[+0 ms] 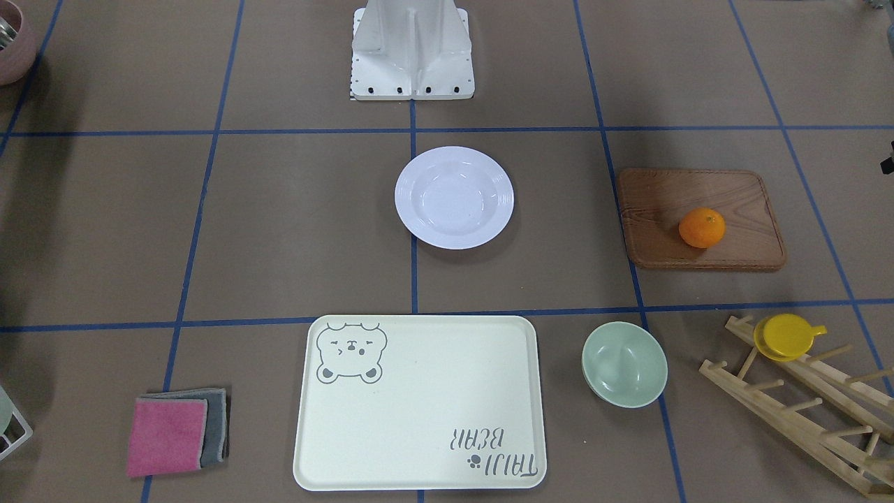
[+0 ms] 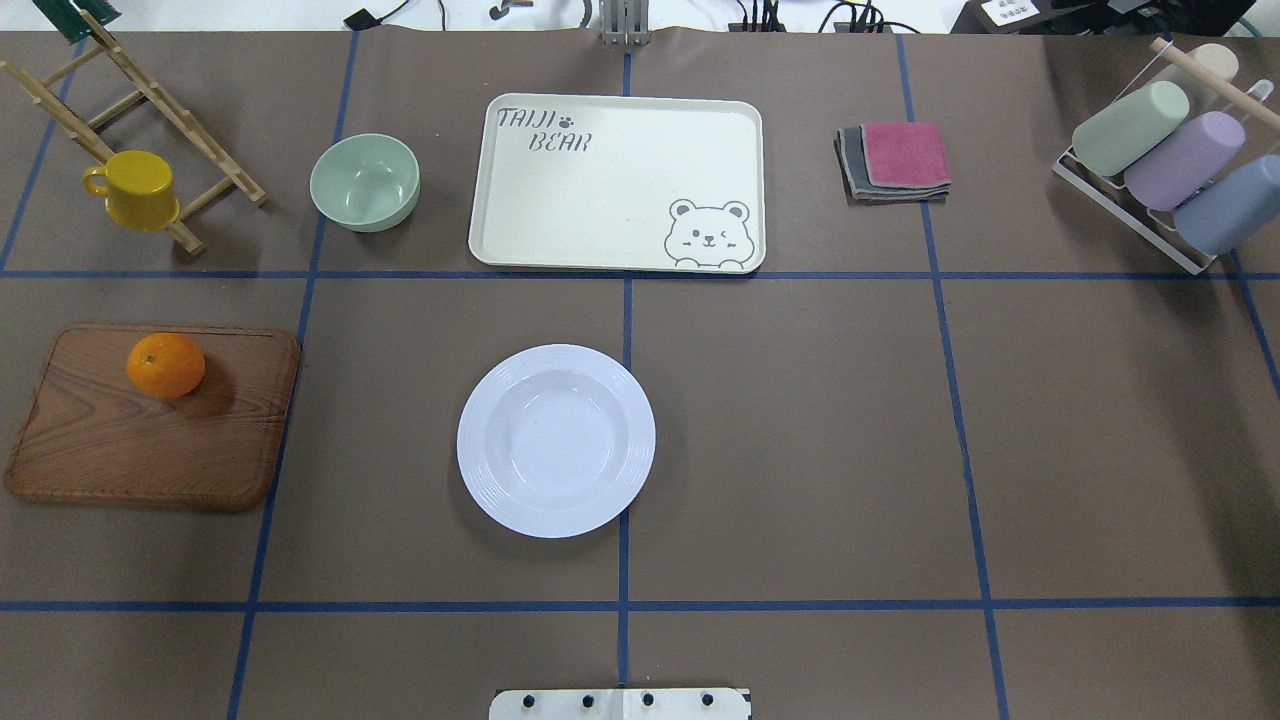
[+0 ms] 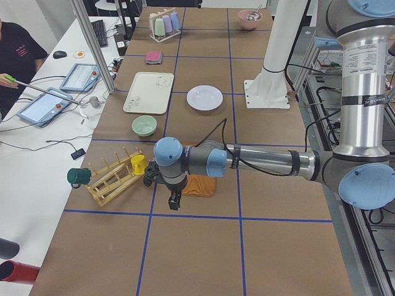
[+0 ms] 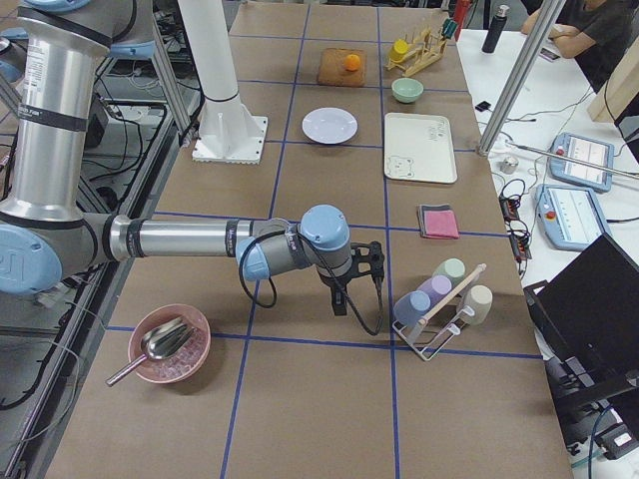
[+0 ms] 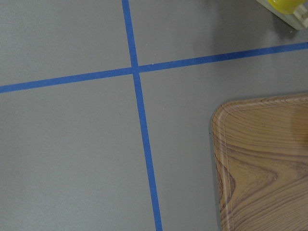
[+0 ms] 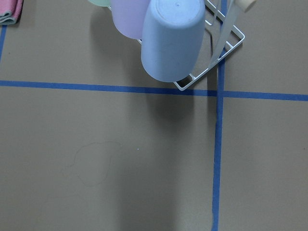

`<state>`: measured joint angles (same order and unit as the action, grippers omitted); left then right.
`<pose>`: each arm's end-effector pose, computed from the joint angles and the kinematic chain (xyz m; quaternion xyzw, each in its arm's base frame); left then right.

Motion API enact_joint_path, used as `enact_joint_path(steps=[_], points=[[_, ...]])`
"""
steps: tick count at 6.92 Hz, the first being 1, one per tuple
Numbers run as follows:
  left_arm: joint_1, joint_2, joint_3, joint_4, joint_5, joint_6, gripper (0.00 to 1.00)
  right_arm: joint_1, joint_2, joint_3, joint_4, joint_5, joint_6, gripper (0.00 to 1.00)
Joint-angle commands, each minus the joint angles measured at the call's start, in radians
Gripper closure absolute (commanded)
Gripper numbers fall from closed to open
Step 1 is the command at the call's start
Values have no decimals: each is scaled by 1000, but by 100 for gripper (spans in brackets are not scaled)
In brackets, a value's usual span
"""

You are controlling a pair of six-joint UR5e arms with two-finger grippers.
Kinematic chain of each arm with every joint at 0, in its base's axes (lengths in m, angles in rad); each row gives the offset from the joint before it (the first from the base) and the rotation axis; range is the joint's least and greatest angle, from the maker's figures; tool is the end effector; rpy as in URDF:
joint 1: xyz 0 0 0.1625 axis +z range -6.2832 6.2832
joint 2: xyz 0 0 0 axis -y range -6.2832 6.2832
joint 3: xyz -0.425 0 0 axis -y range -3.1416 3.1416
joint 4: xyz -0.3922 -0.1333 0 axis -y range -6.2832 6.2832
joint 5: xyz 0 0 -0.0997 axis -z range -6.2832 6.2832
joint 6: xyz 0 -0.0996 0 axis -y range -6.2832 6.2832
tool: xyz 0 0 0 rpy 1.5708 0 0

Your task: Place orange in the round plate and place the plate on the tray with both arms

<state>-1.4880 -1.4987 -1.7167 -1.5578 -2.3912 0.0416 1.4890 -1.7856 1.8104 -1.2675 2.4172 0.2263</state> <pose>-0.0219 -0.4676 0.6192 0.0197 0.3991 0.0691 0.9141 0.0244 -0.4205 0.5984 0.0850 -0.4232 -0.0020 0.9020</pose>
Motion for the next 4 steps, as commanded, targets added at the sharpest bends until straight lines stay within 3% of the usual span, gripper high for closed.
enact_joint_path(steps=[1,3,4], points=[[0,0,-1,-1,-2,-3,1,-1,0,3,14,6,-16,0],[5,-5,-20,-21,3,-102,1,-28,-15,12,108,46,-7,0],[11,-6,-43,-33,4,-139,1,-32,27,39,141,159,61,0]])
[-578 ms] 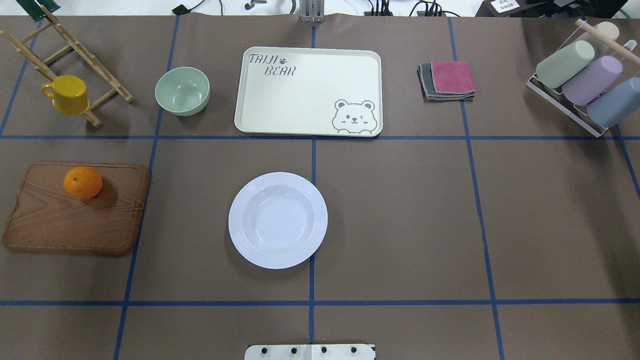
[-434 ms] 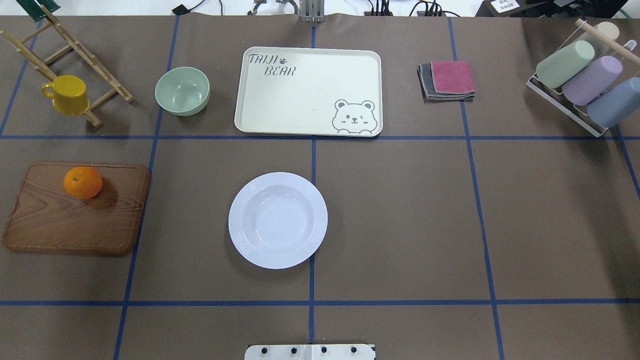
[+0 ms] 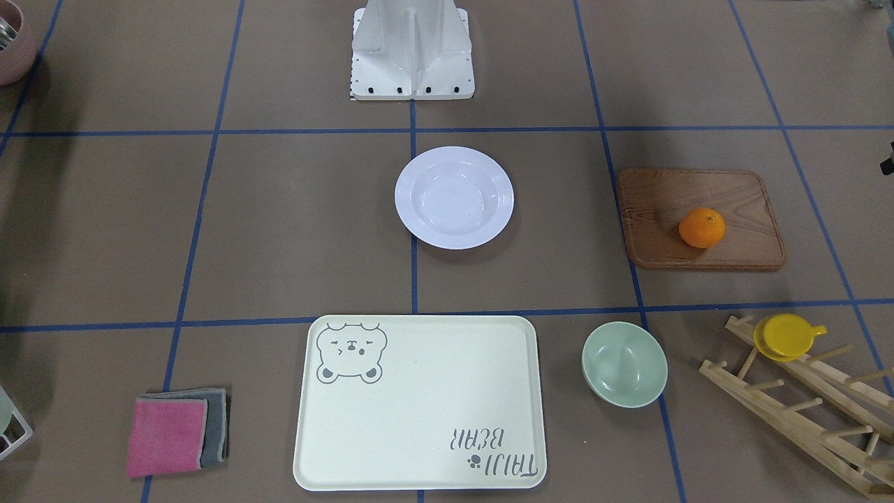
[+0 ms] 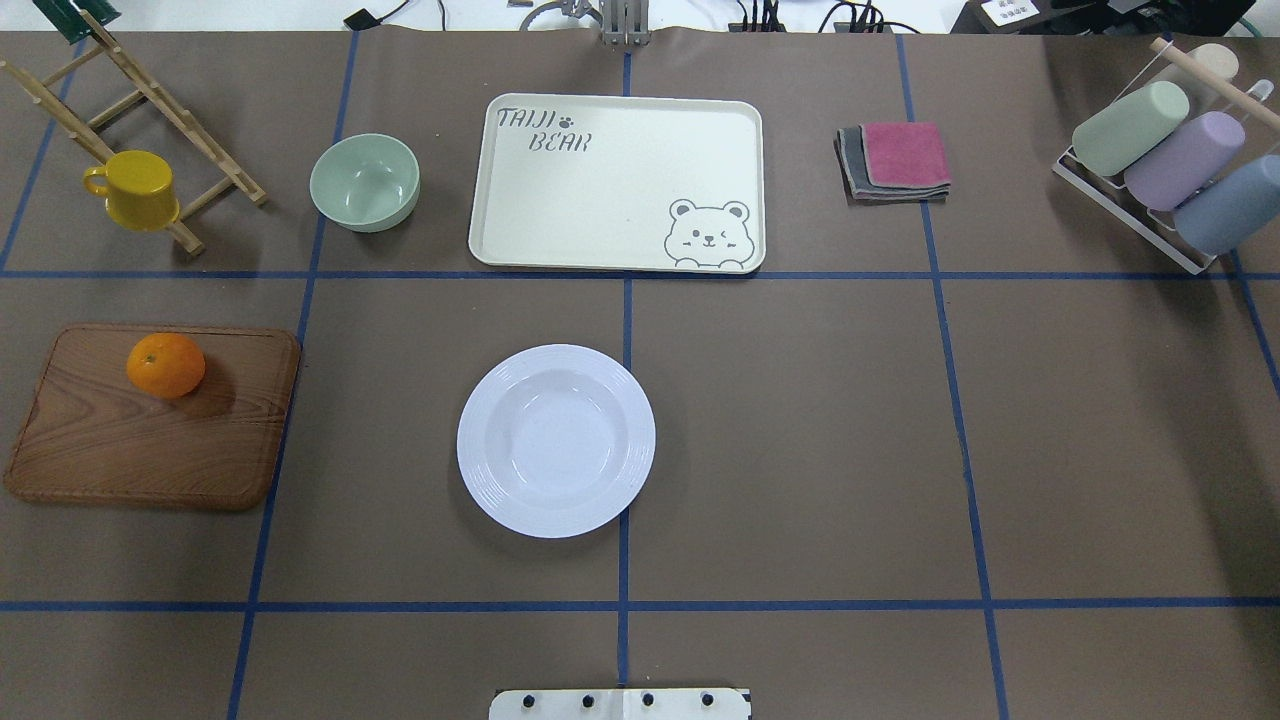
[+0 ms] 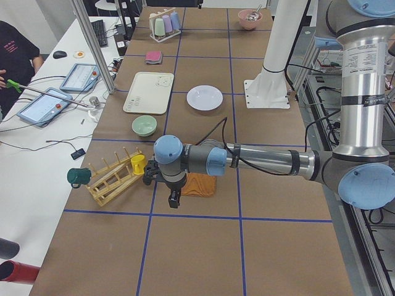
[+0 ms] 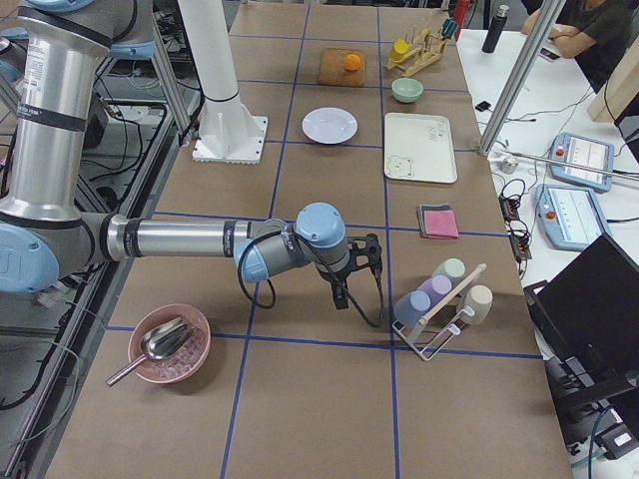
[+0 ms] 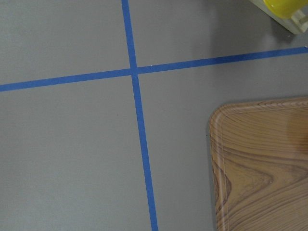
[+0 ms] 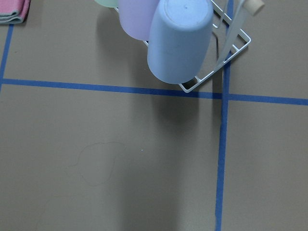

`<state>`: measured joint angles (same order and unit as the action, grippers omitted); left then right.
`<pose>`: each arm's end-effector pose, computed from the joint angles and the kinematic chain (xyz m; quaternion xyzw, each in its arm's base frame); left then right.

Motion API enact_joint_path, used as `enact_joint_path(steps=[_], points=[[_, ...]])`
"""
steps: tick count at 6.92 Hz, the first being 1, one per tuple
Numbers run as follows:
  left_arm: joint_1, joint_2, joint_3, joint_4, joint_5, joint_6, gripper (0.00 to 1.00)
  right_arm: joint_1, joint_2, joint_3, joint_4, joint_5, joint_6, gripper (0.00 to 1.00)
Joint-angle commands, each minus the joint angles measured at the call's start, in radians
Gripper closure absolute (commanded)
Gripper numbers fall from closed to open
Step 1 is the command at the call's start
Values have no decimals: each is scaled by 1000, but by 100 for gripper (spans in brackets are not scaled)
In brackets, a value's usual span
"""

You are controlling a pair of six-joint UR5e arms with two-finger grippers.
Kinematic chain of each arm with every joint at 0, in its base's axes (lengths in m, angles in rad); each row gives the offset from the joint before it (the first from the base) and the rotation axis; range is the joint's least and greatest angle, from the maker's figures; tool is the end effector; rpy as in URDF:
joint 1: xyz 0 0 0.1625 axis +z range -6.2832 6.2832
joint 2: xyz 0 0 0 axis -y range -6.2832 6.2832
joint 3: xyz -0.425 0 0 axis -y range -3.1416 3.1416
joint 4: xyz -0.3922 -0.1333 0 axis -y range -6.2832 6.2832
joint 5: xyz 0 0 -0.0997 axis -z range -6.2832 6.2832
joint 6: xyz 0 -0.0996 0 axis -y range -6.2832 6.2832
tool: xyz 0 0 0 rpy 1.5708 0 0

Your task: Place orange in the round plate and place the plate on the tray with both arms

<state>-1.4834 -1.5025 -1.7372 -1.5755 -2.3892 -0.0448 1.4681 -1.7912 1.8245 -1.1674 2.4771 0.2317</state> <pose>-0.0196 -0.4710 0.6056 0.0208 0.3996 0.0400 0.9156 0.0120 -0.4188 0.5776 0.1209 -0.4539 -0.0381 0.8820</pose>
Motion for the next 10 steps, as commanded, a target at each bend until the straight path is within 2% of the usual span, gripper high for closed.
enact_joint_path(steps=[1,2,3,4,5,6,8,9,10], points=[[23,-8,-28,-18,1,-78,1,-66,42,24,57,167,172,0],[40,-12,-30,-20,-2,-89,1,-92,56,18,75,175,188,0],[73,-15,-39,-43,-2,-152,1,-116,74,24,81,221,287,0],[116,-15,-41,-111,-2,-252,1,-188,145,25,128,250,534,0],[174,-18,-42,-188,-1,-376,1,-281,180,19,287,234,705,0],[222,-37,-48,-216,2,-462,1,-380,243,18,410,159,915,0],[264,-65,-65,-215,12,-510,1,-606,311,10,721,-112,1388,0],[300,-82,-64,-215,28,-568,1,-702,340,10,783,-189,1484,0],[348,-108,-64,-216,77,-643,1,-771,390,10,782,-276,1555,0]])
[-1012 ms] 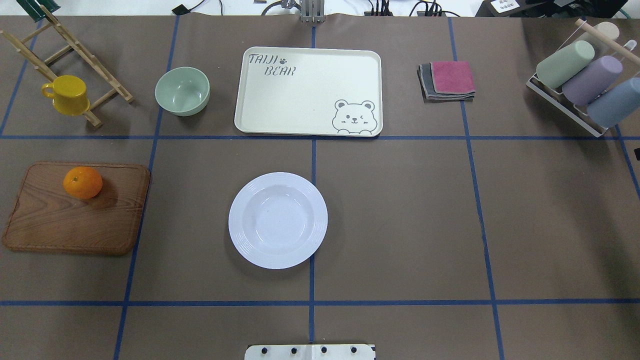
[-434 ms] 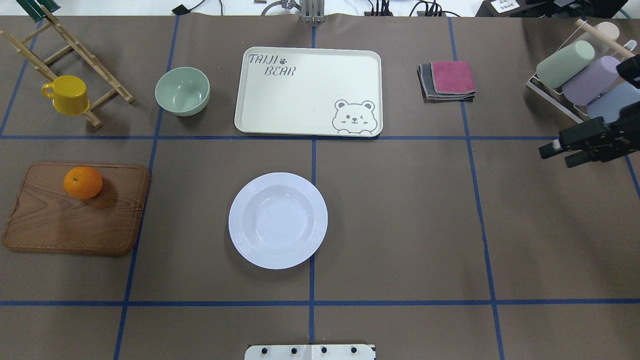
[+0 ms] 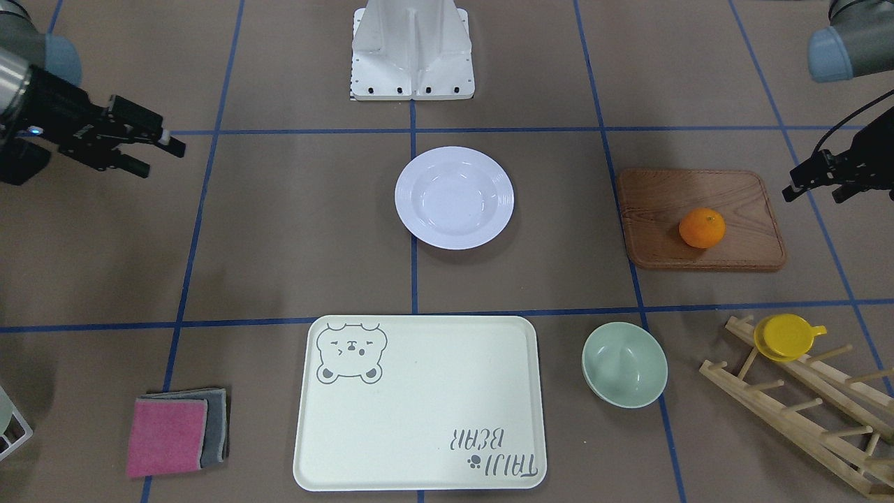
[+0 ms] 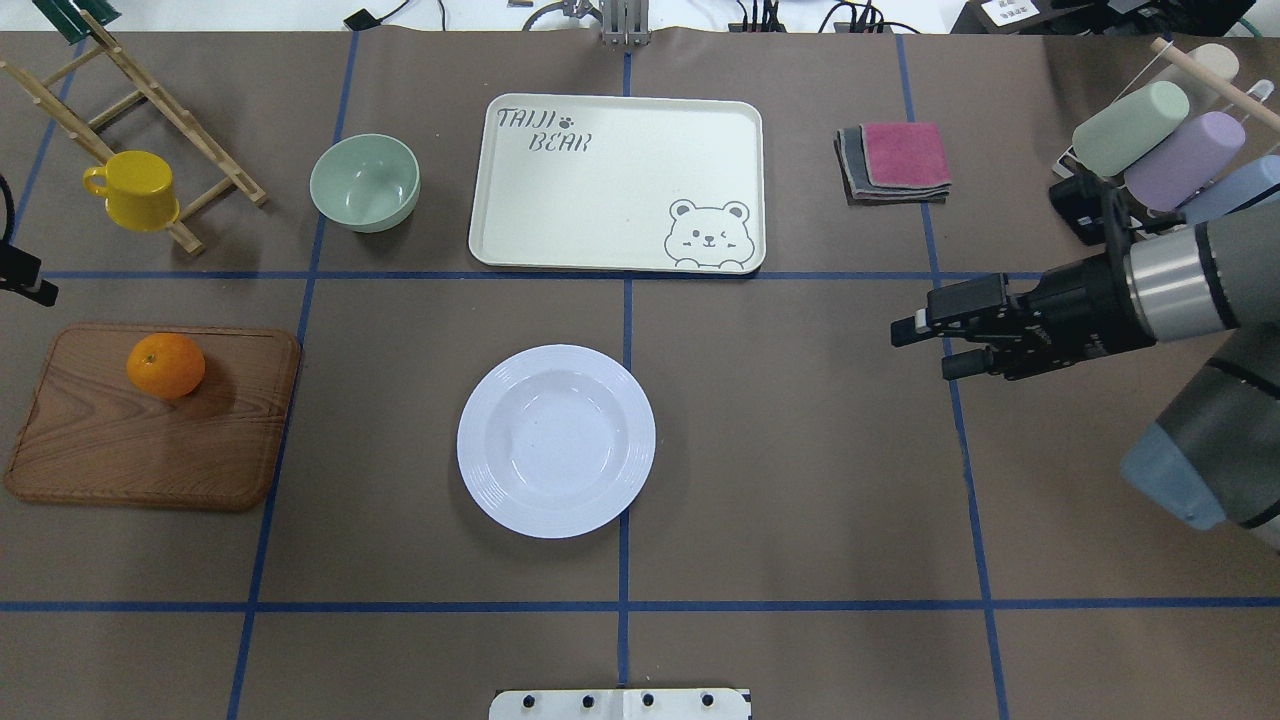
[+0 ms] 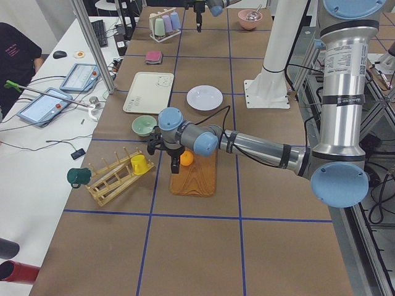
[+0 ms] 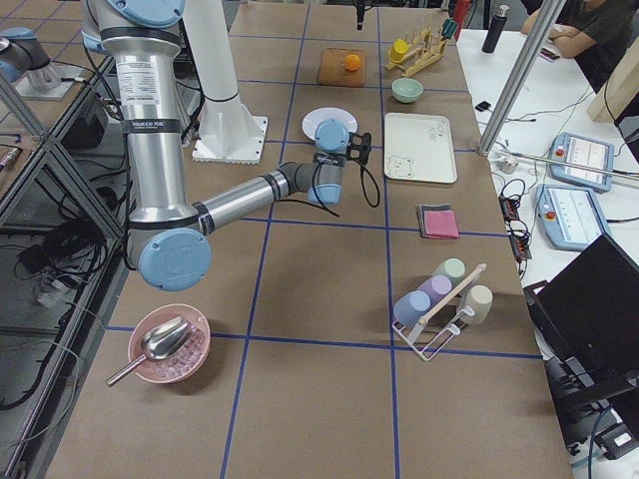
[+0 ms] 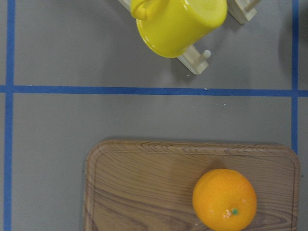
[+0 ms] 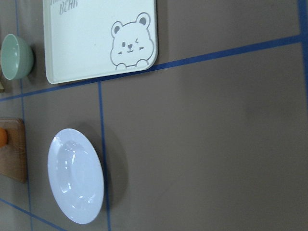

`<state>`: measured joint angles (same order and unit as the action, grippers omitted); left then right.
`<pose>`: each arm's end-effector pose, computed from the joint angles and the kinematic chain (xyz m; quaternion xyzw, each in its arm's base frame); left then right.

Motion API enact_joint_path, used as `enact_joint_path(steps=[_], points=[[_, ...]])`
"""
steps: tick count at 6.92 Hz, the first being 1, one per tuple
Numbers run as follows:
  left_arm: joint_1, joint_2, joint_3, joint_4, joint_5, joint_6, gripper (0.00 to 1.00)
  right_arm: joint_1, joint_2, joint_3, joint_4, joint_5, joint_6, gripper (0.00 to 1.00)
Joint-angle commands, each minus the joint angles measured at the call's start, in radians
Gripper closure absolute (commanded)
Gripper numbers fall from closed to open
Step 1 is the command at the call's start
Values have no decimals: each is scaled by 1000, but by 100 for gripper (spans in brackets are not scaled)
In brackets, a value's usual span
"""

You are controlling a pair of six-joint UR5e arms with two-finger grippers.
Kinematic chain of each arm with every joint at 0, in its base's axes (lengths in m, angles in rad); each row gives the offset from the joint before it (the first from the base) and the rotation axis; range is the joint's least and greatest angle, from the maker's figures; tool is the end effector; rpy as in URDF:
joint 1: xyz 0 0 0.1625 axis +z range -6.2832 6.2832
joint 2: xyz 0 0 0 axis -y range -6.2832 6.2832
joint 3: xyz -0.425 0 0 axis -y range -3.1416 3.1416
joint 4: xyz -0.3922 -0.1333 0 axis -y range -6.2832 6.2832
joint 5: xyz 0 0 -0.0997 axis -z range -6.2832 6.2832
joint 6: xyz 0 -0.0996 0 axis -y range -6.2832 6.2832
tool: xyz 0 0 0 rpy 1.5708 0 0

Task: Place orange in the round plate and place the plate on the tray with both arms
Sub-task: 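Move the left gripper to the orange while the right gripper approaches the white plate rim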

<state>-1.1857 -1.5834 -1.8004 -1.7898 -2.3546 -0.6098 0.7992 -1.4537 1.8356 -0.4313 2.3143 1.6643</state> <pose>0.1320 -0.4933 0.5122 0.0082 0.4276 -0.0141 0.9038 -0.2957 -0.3984 0.3425 -0.0249 -0.6937 0.0654 0.7169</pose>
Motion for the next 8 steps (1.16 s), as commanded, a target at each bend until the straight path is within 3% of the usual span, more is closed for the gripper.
enact_joint_path(steps=[1,2,4,6,8], points=[[88,-32,-2,-8,43,-134,1,-197,65,10,49,-254,135,0],[140,-58,6,-32,46,-218,1,-262,67,10,51,-339,137,0],[195,-69,21,-57,89,-249,1,-317,72,11,49,-413,135,0],[199,-66,45,-63,90,-245,2,-434,159,-1,42,-582,135,0],[201,-63,117,-148,90,-249,2,-446,168,-1,43,-598,135,0]])
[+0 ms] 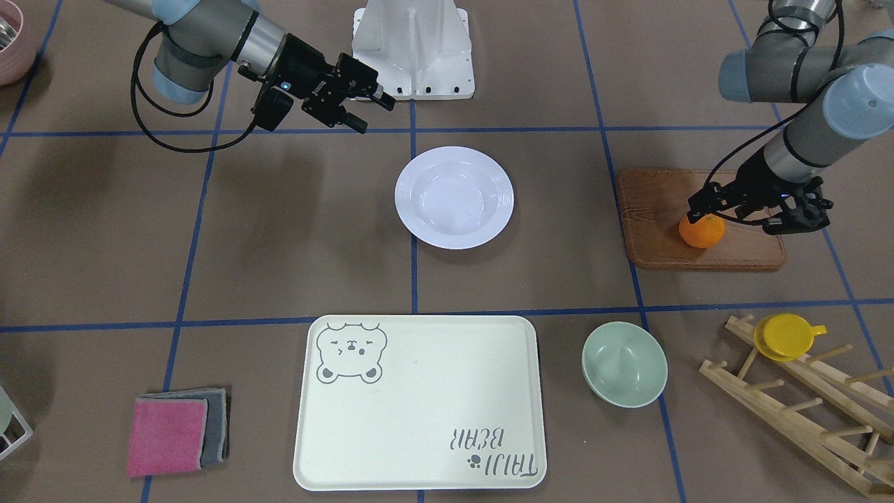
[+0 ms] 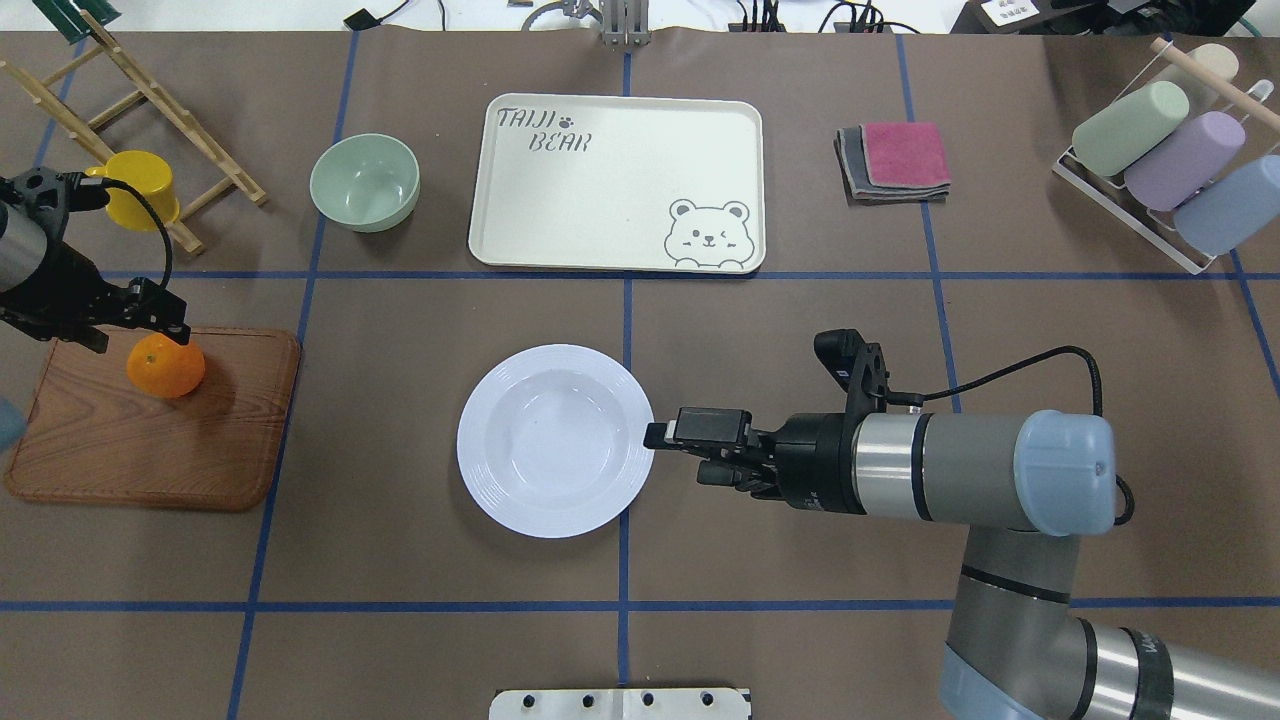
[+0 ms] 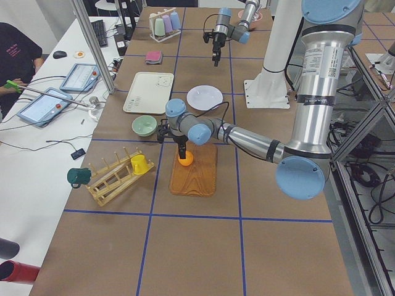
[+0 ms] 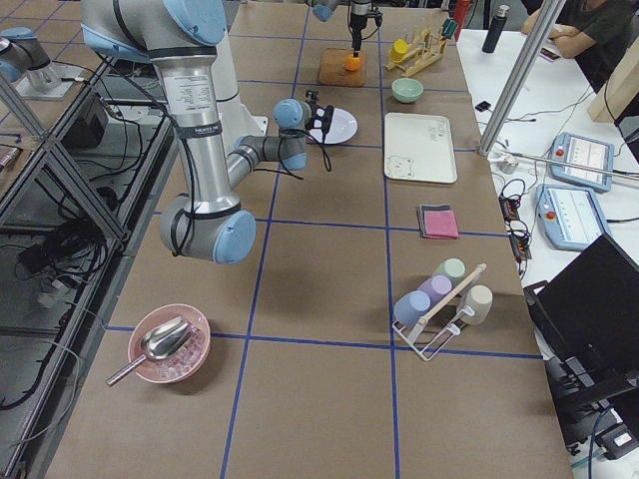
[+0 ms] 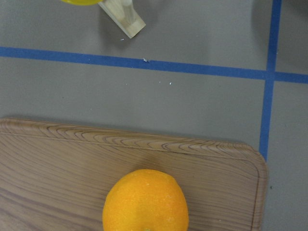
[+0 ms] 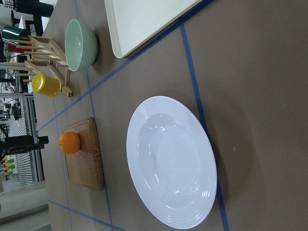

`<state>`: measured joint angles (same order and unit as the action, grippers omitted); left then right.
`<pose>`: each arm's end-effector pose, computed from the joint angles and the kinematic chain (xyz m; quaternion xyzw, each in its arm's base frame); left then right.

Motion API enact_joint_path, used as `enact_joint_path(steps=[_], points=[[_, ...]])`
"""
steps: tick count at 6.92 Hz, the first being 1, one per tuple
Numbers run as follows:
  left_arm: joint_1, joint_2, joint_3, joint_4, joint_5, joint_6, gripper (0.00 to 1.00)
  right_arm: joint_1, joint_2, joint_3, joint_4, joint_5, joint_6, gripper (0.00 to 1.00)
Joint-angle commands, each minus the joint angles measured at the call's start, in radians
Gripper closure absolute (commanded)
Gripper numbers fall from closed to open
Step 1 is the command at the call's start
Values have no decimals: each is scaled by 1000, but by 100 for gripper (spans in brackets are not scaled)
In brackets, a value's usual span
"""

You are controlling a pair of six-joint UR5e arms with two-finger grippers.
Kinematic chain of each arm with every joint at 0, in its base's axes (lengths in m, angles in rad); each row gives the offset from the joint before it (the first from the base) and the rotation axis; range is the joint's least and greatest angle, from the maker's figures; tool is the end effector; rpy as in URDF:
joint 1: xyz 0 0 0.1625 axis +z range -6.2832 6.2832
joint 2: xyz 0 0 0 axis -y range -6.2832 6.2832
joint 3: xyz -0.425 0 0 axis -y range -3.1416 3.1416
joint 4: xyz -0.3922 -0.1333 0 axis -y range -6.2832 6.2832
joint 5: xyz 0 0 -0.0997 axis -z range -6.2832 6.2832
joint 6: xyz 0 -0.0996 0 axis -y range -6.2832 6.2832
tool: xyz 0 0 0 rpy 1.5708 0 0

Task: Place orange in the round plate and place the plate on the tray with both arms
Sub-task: 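Grasp the orange with the left gripper while the right gripper grips the plate rim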

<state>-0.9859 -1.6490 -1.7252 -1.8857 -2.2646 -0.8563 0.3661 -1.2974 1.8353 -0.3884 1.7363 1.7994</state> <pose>0.2400 -0.4885 0.5093 -0.0249 0.4137 -0.0314 0.9095 -0.4566 -0.3003 0.2576 -0.0019 -0.7573 0.1306 0.6399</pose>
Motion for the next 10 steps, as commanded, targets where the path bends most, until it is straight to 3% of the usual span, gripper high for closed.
enact_joint_path(steps=[1,5,8,10], points=[[3,-5,82,-90,-1,-15,2,-13,12,-1,-1,-20,-2,0],[32,-8,93,-95,-1,-41,3,-13,12,-1,-1,-20,-3,0],[61,-15,96,-95,0,-82,20,-13,10,-4,8,-21,-11,0],[61,-78,84,-79,-7,-133,22,-12,10,-28,14,-53,-32,0]])
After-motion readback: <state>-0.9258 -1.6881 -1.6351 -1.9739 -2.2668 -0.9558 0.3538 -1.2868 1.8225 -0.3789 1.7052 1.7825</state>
